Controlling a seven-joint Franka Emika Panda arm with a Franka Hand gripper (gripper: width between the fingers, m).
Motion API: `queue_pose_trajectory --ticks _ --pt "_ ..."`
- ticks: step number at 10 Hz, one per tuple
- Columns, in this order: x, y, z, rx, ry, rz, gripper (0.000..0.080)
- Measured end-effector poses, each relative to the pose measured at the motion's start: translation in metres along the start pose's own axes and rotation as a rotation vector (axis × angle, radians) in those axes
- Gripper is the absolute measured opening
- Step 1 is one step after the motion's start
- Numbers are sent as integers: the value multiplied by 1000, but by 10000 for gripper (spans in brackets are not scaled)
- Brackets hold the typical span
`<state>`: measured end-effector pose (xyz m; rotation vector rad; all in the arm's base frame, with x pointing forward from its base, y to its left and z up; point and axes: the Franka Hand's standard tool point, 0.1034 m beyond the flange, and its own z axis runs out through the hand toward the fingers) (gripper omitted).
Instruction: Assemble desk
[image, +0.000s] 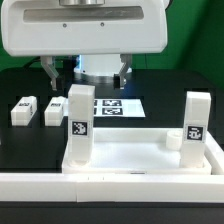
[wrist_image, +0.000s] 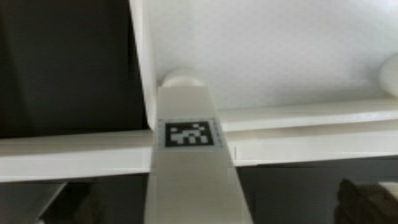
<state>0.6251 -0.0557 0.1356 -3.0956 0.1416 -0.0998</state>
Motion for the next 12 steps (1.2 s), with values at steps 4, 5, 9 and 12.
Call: queue_pose_trajectory --ticks 4,5,9,12 --pt "10 10 17 -32 40 4 649" --pt "12 10 16 -35 52 7 649" --pt "12 9 16 -29 54 147 416" --pt "12 9 17 -24 58 347 289"
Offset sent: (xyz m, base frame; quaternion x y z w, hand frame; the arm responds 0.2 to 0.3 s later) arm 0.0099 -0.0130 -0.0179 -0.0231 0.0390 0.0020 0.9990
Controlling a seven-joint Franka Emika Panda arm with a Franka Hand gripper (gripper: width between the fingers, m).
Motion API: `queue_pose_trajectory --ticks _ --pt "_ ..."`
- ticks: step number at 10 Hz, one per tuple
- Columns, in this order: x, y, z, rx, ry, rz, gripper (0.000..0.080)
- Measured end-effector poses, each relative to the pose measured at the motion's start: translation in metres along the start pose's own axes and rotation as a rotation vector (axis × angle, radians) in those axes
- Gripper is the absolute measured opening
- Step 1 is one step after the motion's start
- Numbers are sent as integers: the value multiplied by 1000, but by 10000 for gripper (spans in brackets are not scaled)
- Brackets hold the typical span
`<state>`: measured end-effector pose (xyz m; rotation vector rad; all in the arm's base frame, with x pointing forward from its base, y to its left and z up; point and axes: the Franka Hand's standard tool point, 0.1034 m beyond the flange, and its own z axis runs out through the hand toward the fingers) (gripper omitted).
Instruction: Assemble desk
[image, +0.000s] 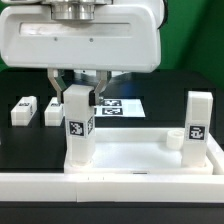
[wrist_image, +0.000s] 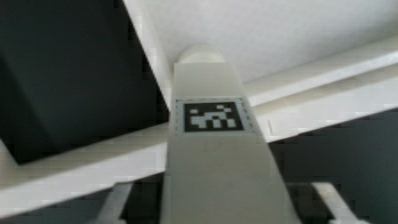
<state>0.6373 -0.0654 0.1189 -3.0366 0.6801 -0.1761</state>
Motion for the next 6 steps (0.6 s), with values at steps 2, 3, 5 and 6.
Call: queue_pose_trajectory --ticks 2,3,5,6 --pt "1 -1 1 1 12 256 289" --pt "2 -2 1 15 7 435 289" --pt "0 -1 2 13 6 747 291" --pt "-2 1 2 33 17 893 292"
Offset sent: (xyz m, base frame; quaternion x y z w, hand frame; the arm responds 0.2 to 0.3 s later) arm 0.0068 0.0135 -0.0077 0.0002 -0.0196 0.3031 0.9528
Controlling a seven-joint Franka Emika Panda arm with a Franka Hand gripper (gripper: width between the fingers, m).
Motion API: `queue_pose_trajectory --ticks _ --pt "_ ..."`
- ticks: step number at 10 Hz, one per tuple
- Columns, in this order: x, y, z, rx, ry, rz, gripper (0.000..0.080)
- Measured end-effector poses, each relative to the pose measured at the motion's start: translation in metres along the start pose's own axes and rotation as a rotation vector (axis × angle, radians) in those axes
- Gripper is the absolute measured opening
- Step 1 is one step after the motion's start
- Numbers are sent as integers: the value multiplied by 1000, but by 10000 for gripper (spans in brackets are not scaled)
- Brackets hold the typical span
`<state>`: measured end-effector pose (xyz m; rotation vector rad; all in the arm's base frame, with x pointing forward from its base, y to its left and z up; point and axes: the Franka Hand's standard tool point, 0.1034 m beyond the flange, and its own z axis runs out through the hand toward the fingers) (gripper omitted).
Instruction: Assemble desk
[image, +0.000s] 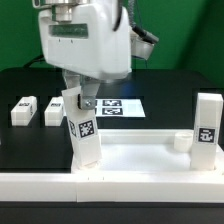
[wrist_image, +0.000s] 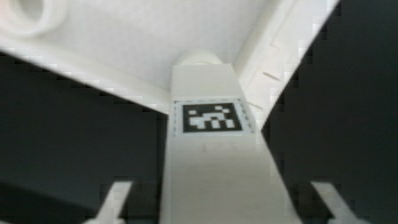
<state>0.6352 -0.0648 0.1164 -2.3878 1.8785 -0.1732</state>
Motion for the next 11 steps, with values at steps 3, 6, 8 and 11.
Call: queue_pose_trajectory --ticks 3,6,8,11 --pt "-8 0 0 -4 3 272 294" --pt "-16 -2 0 -8 3 241 294" --pt "-18 -2 2 -10 3 219 542" --pt "-19 2 4 -26 12 -166 644"
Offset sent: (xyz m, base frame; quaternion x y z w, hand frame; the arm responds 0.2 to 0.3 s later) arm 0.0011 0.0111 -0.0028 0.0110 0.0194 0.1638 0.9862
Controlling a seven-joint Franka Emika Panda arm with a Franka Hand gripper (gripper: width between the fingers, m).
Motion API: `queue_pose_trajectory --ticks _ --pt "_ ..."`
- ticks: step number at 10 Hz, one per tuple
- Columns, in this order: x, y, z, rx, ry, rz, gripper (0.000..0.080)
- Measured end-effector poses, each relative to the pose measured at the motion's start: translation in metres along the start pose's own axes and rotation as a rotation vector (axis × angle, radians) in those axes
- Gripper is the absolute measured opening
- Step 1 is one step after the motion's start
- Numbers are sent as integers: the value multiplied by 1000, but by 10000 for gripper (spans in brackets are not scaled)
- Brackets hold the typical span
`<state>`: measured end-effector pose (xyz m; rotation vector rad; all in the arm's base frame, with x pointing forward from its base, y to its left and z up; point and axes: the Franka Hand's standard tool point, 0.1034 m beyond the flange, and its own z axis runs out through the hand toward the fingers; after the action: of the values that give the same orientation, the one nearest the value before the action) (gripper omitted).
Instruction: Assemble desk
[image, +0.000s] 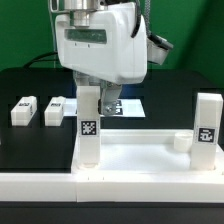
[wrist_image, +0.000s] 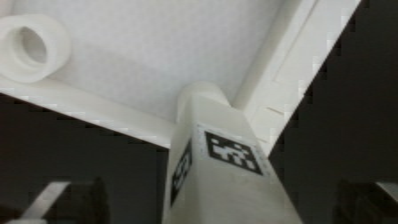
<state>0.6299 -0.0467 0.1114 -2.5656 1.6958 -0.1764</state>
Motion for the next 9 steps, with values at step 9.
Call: queue_pose_trajectory --ticks 9 --pt "14 5 1 65 -18 -702 649"
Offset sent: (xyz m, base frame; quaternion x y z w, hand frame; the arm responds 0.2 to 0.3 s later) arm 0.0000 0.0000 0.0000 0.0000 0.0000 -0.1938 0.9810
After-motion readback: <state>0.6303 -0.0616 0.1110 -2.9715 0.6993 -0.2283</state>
